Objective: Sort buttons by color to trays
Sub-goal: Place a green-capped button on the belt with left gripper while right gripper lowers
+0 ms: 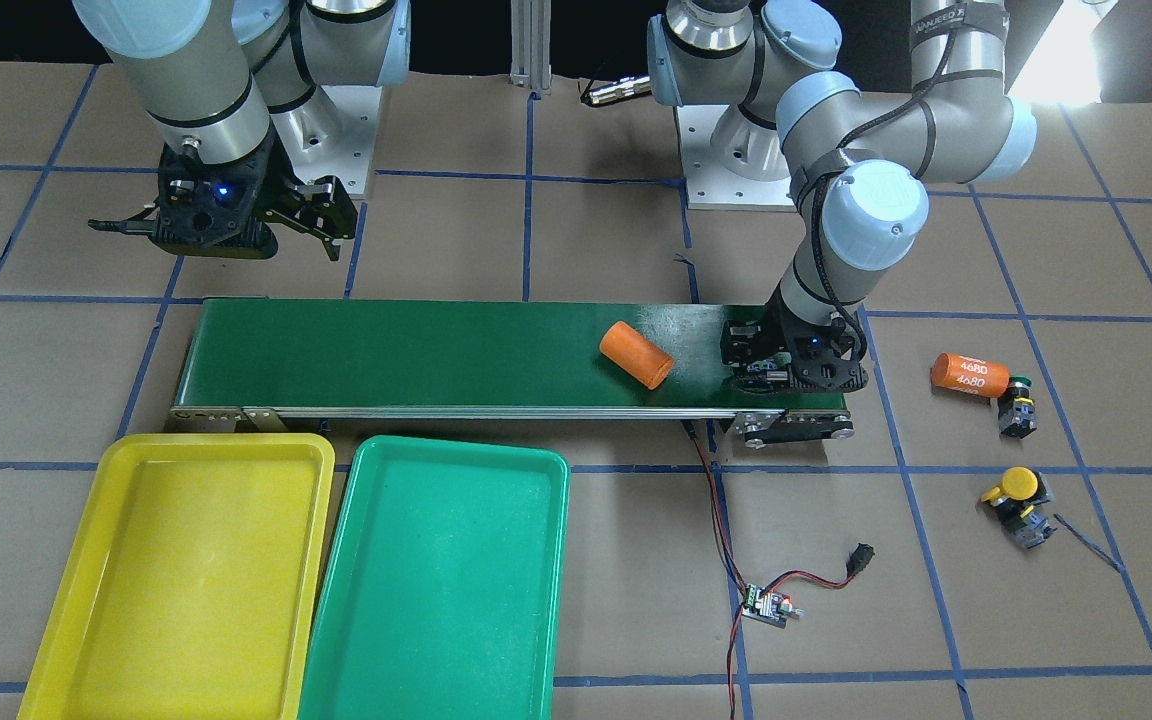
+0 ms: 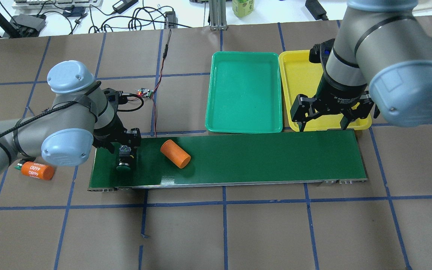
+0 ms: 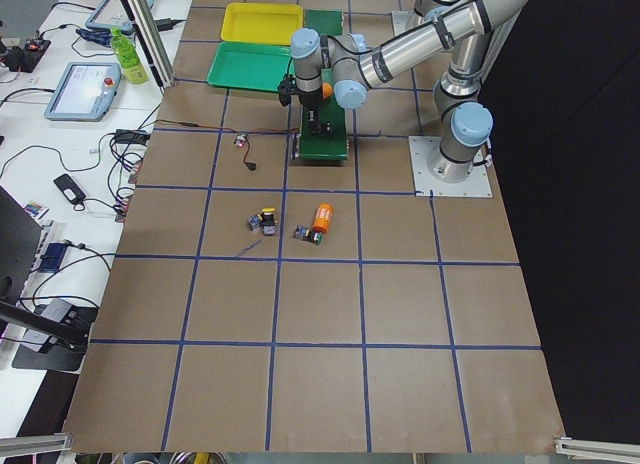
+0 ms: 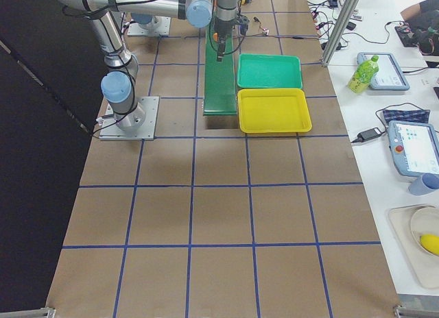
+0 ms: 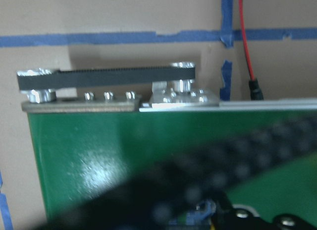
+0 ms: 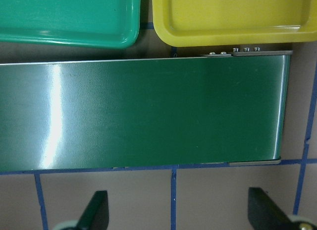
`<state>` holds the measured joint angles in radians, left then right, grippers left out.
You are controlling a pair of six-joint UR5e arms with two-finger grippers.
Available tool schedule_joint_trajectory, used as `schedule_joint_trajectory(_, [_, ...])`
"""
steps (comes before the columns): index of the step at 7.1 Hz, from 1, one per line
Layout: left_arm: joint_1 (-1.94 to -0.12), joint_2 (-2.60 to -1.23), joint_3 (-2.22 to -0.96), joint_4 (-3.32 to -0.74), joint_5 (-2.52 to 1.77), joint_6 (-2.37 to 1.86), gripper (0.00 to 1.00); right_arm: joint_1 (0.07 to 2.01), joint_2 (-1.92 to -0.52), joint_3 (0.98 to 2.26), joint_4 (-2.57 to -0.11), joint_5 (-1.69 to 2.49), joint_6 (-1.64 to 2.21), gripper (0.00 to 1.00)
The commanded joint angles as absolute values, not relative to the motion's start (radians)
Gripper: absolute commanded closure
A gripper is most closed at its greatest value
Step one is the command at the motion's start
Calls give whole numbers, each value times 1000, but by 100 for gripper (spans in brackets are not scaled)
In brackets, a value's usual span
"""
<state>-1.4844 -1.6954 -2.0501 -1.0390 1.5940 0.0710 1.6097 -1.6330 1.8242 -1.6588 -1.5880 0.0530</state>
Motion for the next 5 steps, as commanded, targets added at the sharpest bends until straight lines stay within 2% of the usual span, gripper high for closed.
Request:
schedule_joint_trajectory(1, [-1448, -1672, -2022, -1038, 1578, 86, 0, 1612, -1641, 1888, -1717, -1592, 28, 0])
schedule_joint_trajectory(3, [-1302, -1661, -2037, -1043, 1609, 191, 0, 1612, -1638, 1917, -1742, -1586, -189, 0])
schedule_joint_trajectory(5, [-1072, -1670, -2037, -1029, 1632, 532, 0, 1612, -1640, 1962, -1854, -1580, -387, 0])
